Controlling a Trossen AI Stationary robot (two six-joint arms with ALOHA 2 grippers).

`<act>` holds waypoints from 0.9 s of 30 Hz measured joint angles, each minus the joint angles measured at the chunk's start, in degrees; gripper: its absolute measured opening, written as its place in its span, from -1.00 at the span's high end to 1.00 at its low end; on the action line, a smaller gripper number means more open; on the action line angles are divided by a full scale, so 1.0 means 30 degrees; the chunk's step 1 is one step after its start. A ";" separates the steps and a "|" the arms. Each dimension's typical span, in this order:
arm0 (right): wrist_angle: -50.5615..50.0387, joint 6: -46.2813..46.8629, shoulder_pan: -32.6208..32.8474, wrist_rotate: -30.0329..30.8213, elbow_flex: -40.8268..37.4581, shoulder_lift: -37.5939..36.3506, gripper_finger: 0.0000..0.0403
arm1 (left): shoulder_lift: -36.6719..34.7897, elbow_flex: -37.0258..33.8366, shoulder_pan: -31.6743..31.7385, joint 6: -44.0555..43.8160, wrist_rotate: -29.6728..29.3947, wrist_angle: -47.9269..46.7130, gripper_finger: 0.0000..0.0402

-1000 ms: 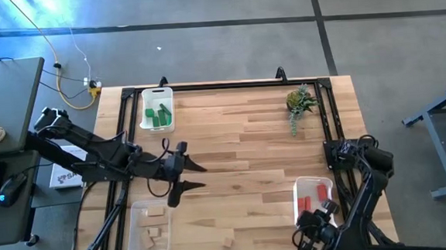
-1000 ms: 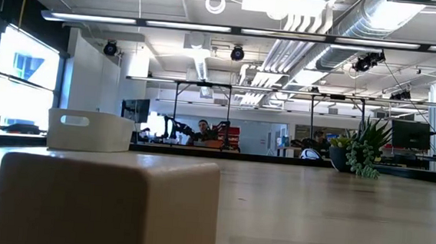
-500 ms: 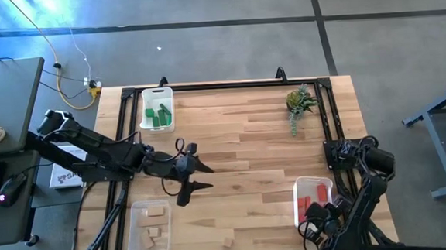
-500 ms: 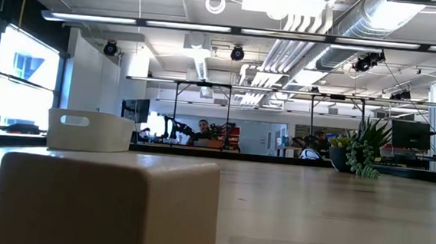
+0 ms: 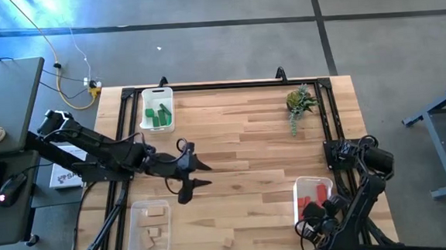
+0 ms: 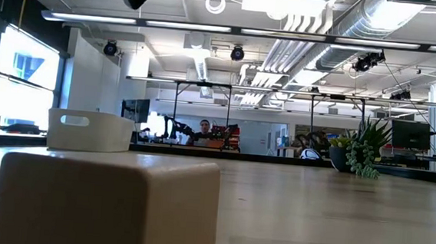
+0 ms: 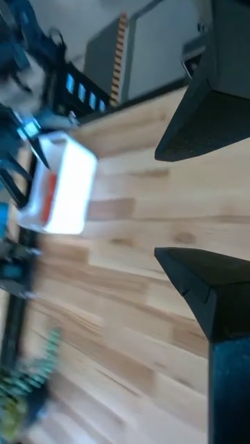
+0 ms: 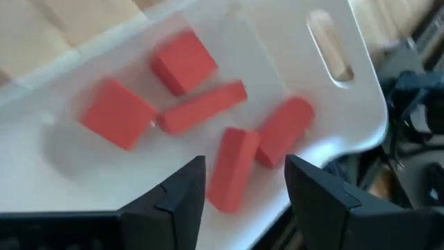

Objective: Sort & place blocks by color
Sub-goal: Put the brown block into the transparent bin

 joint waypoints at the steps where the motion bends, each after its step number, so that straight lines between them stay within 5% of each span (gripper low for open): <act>1: 0.0067 -0.0011 0.0000 0.0474 0.0224 -0.0017 0.10 | 0.0000 0.0000 -0.0004 -0.0368 -0.0195 -0.0493 -0.01; 13: 0.0097 -0.3167 -0.0871 0.8855 0.2696 -0.1469 0.09 | 0.0000 0.0000 -0.0061 -0.5940 -0.1138 -0.4754 -0.01; 27: 0.5104 -1.7686 -0.4764 0.8732 0.4519 -0.1486 0.09 | 0.0000 0.0000 -0.1151 -0.8362 -0.1135 -0.6164 -0.01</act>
